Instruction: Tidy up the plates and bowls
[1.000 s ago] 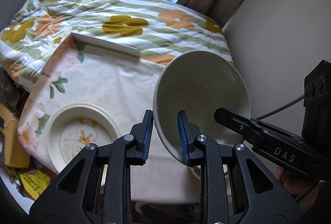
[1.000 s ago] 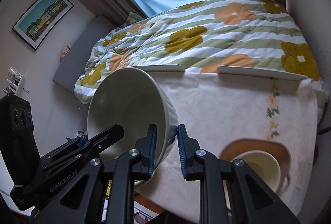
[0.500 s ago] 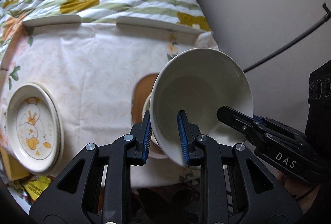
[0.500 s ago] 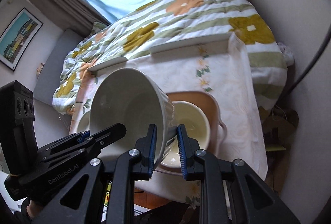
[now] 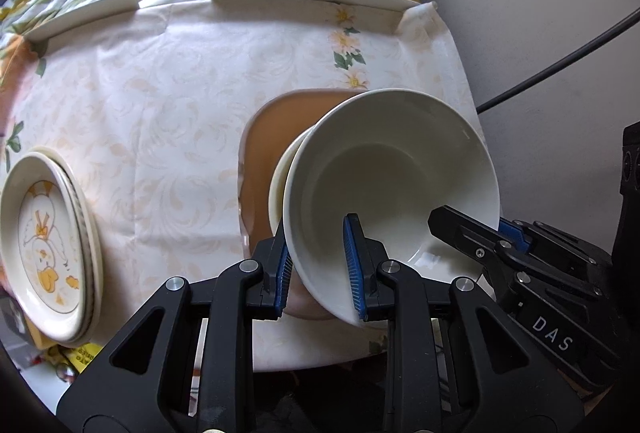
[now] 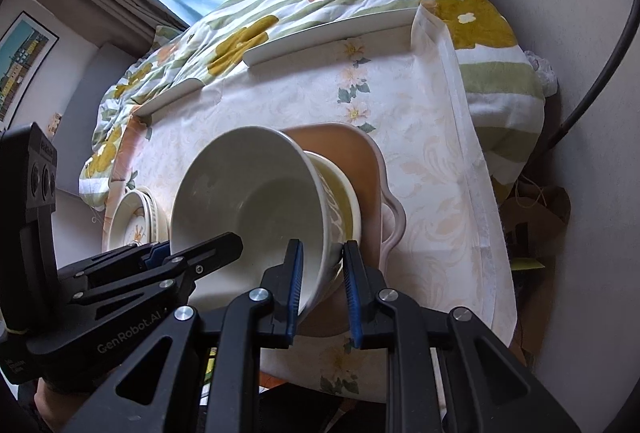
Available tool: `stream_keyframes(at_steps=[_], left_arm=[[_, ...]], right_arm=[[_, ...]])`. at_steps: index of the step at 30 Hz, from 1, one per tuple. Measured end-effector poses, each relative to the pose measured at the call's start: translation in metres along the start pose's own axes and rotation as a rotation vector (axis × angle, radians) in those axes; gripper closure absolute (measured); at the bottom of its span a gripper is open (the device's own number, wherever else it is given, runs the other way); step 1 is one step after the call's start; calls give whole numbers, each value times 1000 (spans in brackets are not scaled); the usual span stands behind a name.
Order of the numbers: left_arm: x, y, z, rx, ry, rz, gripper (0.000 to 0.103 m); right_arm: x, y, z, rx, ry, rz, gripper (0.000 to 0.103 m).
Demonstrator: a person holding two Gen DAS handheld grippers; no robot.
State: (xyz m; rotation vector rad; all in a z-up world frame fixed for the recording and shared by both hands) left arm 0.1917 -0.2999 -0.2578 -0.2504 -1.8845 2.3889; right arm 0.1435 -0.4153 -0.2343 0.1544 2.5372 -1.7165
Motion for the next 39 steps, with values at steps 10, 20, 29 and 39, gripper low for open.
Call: stream_keyframes(at_steps=[10,20,29,39], left_arm=[[-5,7,3,-91,12,15,82],[-4,8,10,-200,52,64,81],[-6,9,9,-214,48,65,81],[-5,8,6,-208,47,68,81]], right_arm=[[1,10,-4,72,-54,4,85],[3,11,-6,115,-101,19,85],[3,11,-7,115,-109,19,85],[5,10,-9,118,-116,23,84]])
Point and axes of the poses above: each gripper's, at about its wrist camera, not at the fingertips, and y roughly the way its jaws point, z to its right, x to its underside, the point moved 5 cm from there along y, roughly the way its jaws point, and after that the axes turned 12 degrees about -z, right-handed, at the moved point
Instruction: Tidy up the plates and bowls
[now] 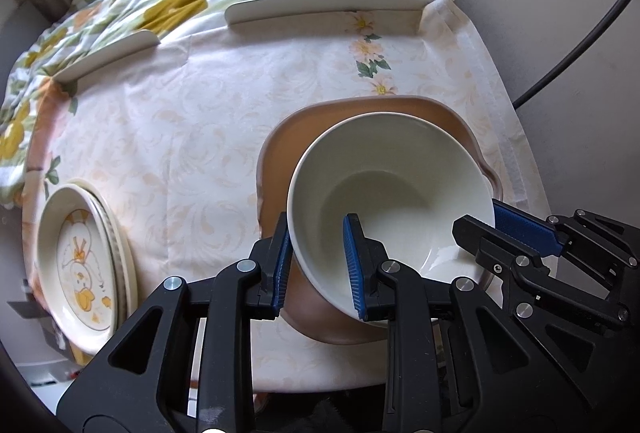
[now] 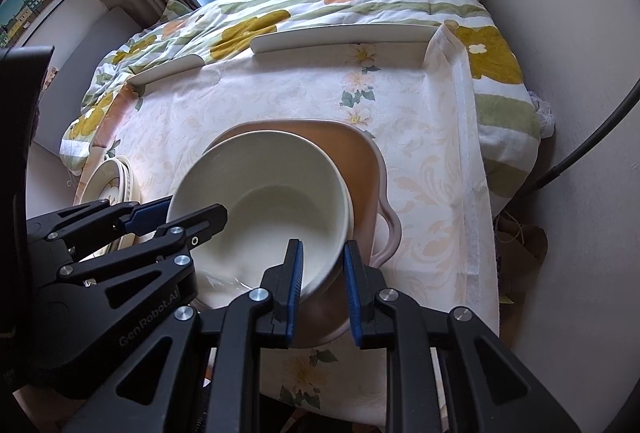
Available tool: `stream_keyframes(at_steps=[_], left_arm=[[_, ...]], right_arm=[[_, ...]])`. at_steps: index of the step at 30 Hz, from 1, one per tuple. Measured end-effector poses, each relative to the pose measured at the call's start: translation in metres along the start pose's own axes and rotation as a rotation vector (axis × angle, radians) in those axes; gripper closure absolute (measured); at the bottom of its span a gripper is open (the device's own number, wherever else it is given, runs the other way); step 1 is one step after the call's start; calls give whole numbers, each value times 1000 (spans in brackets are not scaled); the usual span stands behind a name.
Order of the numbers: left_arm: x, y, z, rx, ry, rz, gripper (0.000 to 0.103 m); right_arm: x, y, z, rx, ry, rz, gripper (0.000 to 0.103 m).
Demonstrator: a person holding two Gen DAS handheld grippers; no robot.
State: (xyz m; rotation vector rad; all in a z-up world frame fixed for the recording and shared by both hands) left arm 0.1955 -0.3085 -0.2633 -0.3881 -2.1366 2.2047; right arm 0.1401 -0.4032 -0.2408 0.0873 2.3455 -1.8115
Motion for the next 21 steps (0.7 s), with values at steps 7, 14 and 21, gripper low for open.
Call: stream_keyframes(at_steps=[7,14,21], left_arm=[[1,-19,-9,34,-13,42,81],[9,-74,-34,58,-17,150,81],[34,-102,-56,40,17,235,24]], right_arm=[[1,-18,2,-22,4,49,85],[6,-56,-2,-10,-5,105,85],[30,-85,-7,-1,-30,151,54]])
Point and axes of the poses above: each gripper's, at about its wrist camera, not at the fingertips, and y roughly the way its jaws point, z to its right, x to its underside, the point moved 5 cm from there along y, roughly the way its jaws point, and after that the axes turned 12 degrees about -z, right-handed, at the moved point
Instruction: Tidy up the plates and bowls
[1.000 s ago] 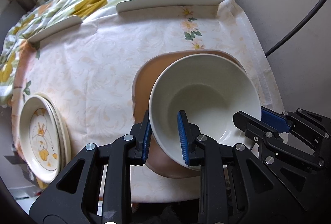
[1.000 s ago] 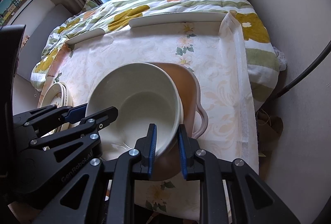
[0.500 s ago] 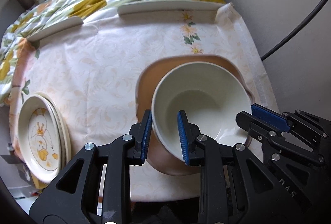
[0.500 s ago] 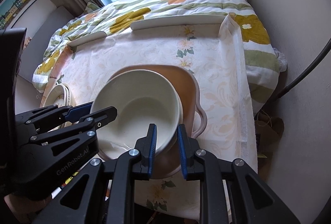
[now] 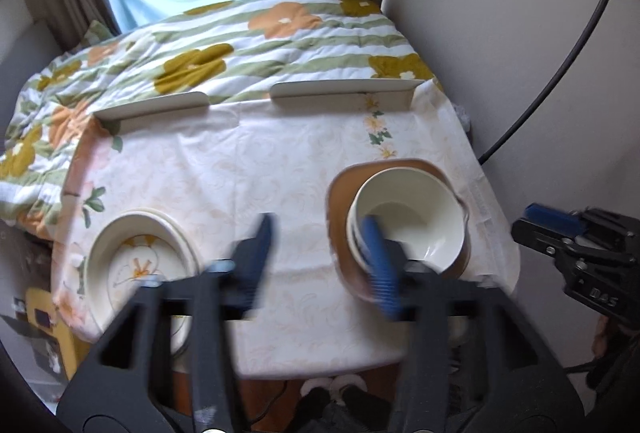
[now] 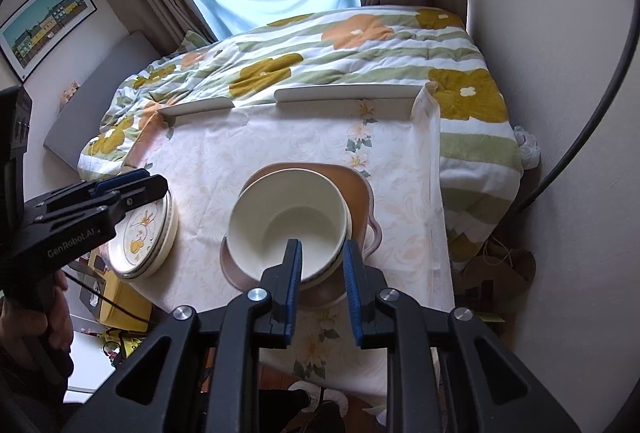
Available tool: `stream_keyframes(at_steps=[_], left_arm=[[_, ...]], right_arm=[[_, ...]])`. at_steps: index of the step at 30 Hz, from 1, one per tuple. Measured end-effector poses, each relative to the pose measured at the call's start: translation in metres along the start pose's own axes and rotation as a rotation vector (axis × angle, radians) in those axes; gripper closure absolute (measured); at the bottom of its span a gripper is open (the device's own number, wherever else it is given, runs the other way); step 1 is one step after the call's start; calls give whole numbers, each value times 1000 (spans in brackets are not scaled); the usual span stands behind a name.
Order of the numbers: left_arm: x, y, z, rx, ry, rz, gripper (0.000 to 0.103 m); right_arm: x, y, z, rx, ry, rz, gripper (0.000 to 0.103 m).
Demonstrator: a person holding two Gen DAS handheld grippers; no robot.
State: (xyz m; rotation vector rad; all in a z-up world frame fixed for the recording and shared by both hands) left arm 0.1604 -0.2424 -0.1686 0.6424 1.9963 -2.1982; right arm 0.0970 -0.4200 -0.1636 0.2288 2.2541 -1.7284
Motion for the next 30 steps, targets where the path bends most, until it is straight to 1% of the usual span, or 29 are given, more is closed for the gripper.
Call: stream_keyframes(at_steps=[1,2,3,5,10,14,18,22,25,27,28,29,30], left_arm=[[3,-1,-3,-7,3,9,0],[7,-2,-6,-13,5,30,0],[12,0,-8,-11,13,26,0],[19,10,-9,-10,22,-20,0],[34,41,-16,-5,43,-148,0],[31,66,-16,0,53,-223,1],[26,90,-14,-30,88,-300,1],[22,108,-7,-35,128,-368,2],[18,119,-2,-37,150,-410,3],[14,123,1,-21,156,-430,4],[14,125,2,-25,163,-438,7],[13,129,4,-23,175,-452,10],[13,133,5,-15,180,-466,11]], right_arm=[[4,-1,-1,11,1,3,37],[8,-1,-1,19,3,9,9],[13,0,-1,24,5,13,5],[19,4,3,44,18,-7,5],[28,24,20,129,46,-128,5],[21,42,34,168,50,-192,5],[17,57,37,162,35,-232,5],[9,77,39,188,7,-303,5],[2,86,36,163,-18,-343,10],[0,93,33,172,-49,-380,19],[-1,98,32,181,-74,-410,20],[-3,101,32,180,-87,-423,24],[-4,105,31,174,-99,-438,29]])
Point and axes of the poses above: each gripper's, at about its wrist camera, not at the fingertips, and y roughly the way its jaws point, z to its right, x to its underside, the point moved 5 cm from there along y, roughly the way its jaws point, and after that the axes turned 12 degrees about -z, right-handed, at the moved point
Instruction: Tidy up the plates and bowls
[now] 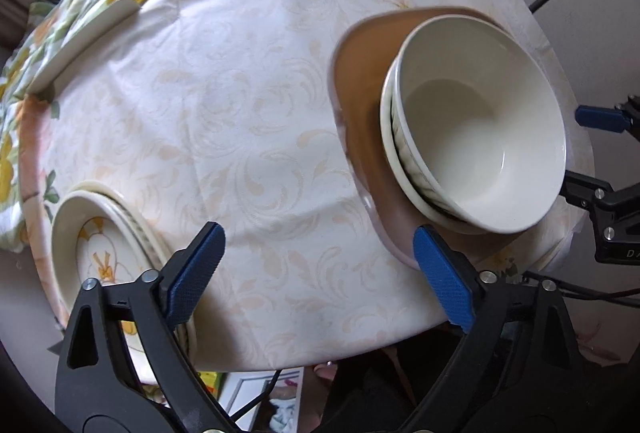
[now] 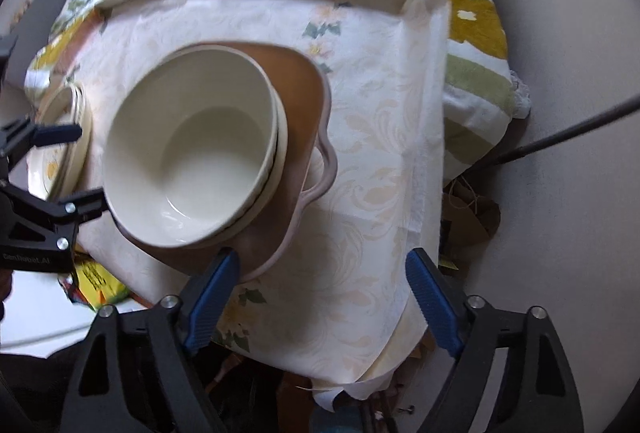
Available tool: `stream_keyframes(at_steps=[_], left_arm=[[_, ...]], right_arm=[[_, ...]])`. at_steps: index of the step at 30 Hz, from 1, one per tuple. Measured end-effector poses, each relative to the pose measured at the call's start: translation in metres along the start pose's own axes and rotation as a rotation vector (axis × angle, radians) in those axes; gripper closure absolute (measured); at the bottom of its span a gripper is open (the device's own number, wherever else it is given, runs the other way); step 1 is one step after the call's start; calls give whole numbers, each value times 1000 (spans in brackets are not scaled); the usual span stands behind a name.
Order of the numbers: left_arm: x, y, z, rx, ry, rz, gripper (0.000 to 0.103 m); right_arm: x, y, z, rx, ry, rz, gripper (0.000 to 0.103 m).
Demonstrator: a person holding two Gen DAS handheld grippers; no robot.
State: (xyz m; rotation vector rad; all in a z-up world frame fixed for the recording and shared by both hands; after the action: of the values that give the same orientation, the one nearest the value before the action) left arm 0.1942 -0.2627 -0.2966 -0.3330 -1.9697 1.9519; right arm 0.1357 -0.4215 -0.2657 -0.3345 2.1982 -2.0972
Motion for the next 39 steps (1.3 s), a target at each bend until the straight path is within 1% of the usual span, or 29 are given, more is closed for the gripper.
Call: stream_keyframes(at_steps=[1,3,4,5,6,7,9,10,12,13,15,16,17,20,24,30,36,39], left_arm=[[-2,4,1,10,5,-15,14],[-5,11,6,30,19,-39,21],[-7,14,8,41,27,-47,27],[-9,18,11,50,31,-53,34],[-10,22,13,59,34,-56,38],[-12,25,15,68,34,-53,45],[-14,27,17,88,29,-14,54],[-14,28,19,84,38,5,62],[-15,31,22,87,44,22,67],[-16,33,24,102,43,26,73],[-16,33,29,104,47,46,79],[-16,32,32,113,59,58,86],[-15,32,34,122,68,65,90],[-13,30,38,115,72,91,90],[-9,26,44,91,75,118,90],[4,0,32,80,45,163,90],[27,-41,2,61,20,224,90],[43,-61,-21,49,6,257,90]], right_arm=[[-2,3,-1,-4,-16,-12,32],[-7,10,-4,-23,-44,-29,45],[-9,13,-6,-34,-57,-35,48],[-10,17,-7,-37,-70,-39,53],[-11,20,-9,-43,-79,-38,57],[-11,22,-9,-60,-81,-32,60],[-12,26,-10,-98,-74,-15,70],[-12,27,-10,-107,-72,0,72],[-11,31,-12,-121,-79,21,75],[-11,32,-14,-127,-83,29,76],[-10,38,-18,-137,-93,42,80],[-9,40,-20,-147,-96,52,81],[-8,41,-21,-152,-95,61,84],[-6,41,-20,-165,-89,88,84],[-5,34,-21,-133,-109,109,84],[-8,12,-23,-127,-127,152,84],[-10,-28,-55,-101,-163,209,84],[-15,-46,-82,-86,-183,237,84]])
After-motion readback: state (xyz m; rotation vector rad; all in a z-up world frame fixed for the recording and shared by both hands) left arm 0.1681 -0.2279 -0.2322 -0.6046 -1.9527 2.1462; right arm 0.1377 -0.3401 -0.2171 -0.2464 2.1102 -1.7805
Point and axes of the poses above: each gripper's, at about its wrist camera, not at the fingertips, and y roughly the way its jaws point, z to its right, x to its underside, the point moved 5 cm from there along y, roughly the way its jaws point, and after that the axes turned 12 degrees about -z, right-handed, at the moved point
